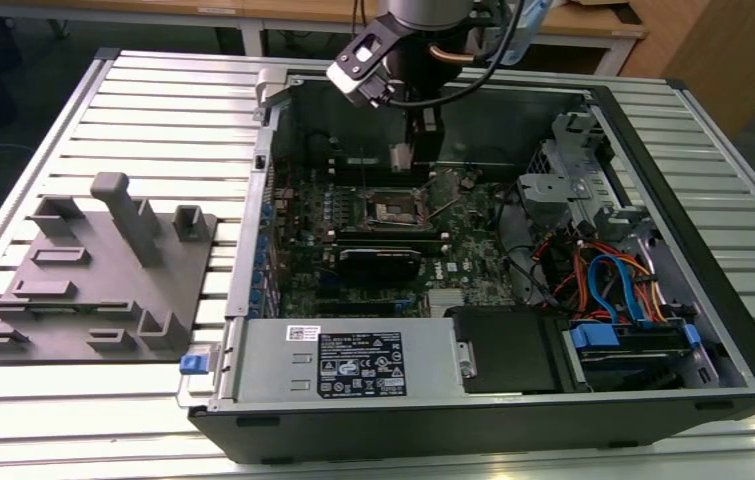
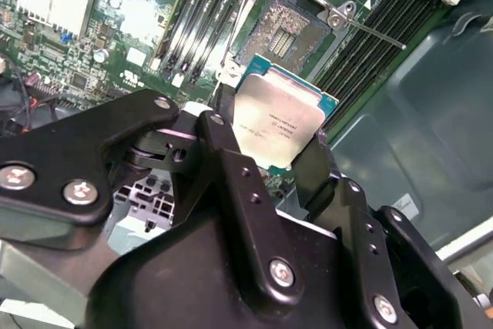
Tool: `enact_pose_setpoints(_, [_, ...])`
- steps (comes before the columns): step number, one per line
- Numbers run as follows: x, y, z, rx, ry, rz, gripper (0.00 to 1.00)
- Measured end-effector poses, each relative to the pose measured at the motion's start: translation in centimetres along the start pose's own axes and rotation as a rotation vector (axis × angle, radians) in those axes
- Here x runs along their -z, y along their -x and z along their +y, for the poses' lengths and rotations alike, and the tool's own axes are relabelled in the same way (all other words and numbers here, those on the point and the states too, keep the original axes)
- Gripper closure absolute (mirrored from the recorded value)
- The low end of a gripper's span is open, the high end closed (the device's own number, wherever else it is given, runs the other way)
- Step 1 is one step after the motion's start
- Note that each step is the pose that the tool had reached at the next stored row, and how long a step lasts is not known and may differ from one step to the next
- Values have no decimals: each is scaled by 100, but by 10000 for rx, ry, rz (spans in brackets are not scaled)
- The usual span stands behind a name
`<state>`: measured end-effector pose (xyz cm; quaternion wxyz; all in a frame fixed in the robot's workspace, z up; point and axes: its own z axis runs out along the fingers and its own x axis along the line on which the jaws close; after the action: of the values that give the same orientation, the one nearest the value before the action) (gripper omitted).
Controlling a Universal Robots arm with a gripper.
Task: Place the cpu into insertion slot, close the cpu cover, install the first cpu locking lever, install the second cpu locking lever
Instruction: 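Place the cpu into insertion slot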
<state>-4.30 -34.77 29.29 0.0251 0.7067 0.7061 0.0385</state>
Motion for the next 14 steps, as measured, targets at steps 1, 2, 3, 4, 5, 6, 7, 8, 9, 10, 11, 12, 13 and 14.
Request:
enact_pose_setpoints(1, [-17,-5,-3,0,0,0,46])
enact_pose_setpoints(2, [-36,-9,-5,0,0,0,46])
enact_pose_setpoints(3, [-55,-13,-8,0,0,0,46])
enact_pose_setpoints(4, [-73,-14,-9,2,0,0,46])
enact_pose_setpoints(5, [-91,-15,-11,3,0,0,46])
enact_pose_setpoints(6, [-109,-16,-14,3,0,0,46])
enact_pose_setpoints(7, [-126,-18,-16,3,0,0,46])
enact_pose_setpoints(8, [-144,-19,-18,4,0,0,46])
enact_pose_setpoints(9, [-163,-19,-21,6,0,1,46])
enact_pose_setpoints(10, [-181,-19,-24,8,0,1,46])
enact_pose_setpoints(11, [-199,-20,-26,16,0,1,46])
enact_pose_setpoints(12, [-216,-20,-28,23,-1,1,46])
enact_pose_setpoints(13, [-234,-20,-31,28,-1,1,46])
enact_pose_setpoints(14, [-252,-21,-33,31,-1,2,46])
